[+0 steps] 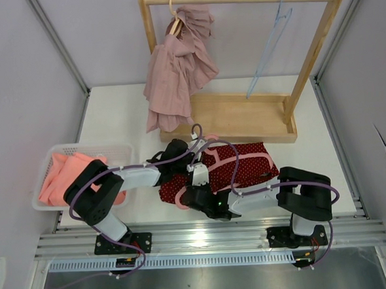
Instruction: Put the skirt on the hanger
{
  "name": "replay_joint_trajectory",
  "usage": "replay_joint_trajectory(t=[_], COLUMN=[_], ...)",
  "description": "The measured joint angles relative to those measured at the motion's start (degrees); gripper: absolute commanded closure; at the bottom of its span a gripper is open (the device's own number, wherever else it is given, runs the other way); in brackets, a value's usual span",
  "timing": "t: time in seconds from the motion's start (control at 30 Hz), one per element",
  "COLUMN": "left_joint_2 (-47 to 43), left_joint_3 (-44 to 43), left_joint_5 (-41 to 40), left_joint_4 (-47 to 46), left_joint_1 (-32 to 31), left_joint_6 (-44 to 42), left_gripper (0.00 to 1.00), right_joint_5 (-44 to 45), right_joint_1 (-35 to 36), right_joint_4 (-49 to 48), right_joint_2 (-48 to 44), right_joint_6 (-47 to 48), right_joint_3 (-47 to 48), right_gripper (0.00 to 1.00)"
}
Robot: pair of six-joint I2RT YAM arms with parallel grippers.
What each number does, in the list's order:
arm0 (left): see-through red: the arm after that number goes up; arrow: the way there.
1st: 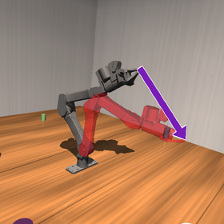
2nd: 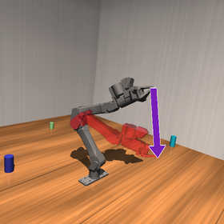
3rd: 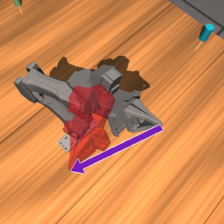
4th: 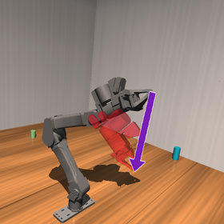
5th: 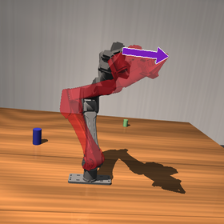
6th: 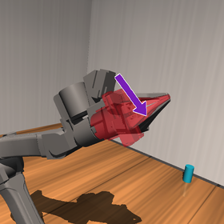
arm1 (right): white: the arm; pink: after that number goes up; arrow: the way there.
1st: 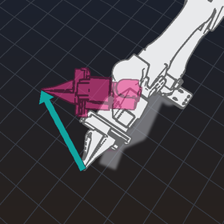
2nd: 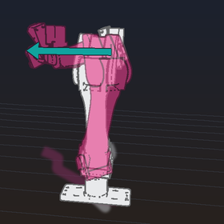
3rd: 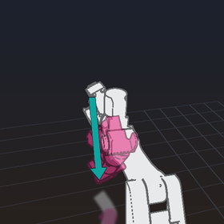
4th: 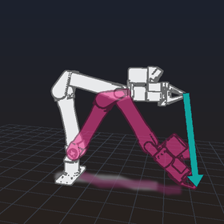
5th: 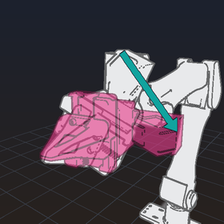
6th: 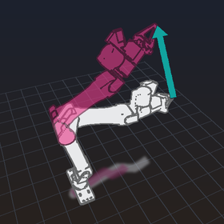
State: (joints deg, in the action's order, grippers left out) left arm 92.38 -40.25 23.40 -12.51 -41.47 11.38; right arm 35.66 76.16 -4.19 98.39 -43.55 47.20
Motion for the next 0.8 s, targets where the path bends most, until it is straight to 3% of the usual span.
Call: replay_joint_trajectory(t=[0.2,0.33,0.43,0.8], left_joint_2=[0.11,0.96,1.27,1.29], left_joint_3=[-0.63,-1.49,-1.55,-1.64], left_joint_5=[2.16,3.41,3.98,4.31], left_joint_4=[0.09,0.61,0.68,0.87], left_joint_1=[0.9,1.4,1.53,1.55], left_joint_6=[-0.39,-0.52,-0.74,-0.92], left_gripper=[1.0,1.0,1.0,1.0], right_joint_5=[1.16,1.7,2.25,2.49], right_joint_1=[0.5,0.48,0.5,0.09], right_joint_4=[0.5,1.03,1.92,8.63], right_joint_2=[0.09,0.09,-0.07,-7.58], right_joint_6=[-0.74,-1.05,-1.2,-0.33], right_joint_3=[-0.07,-0.17,-0.15,0.87], right_gripper=[0.65,0.84,0.92,0.94])
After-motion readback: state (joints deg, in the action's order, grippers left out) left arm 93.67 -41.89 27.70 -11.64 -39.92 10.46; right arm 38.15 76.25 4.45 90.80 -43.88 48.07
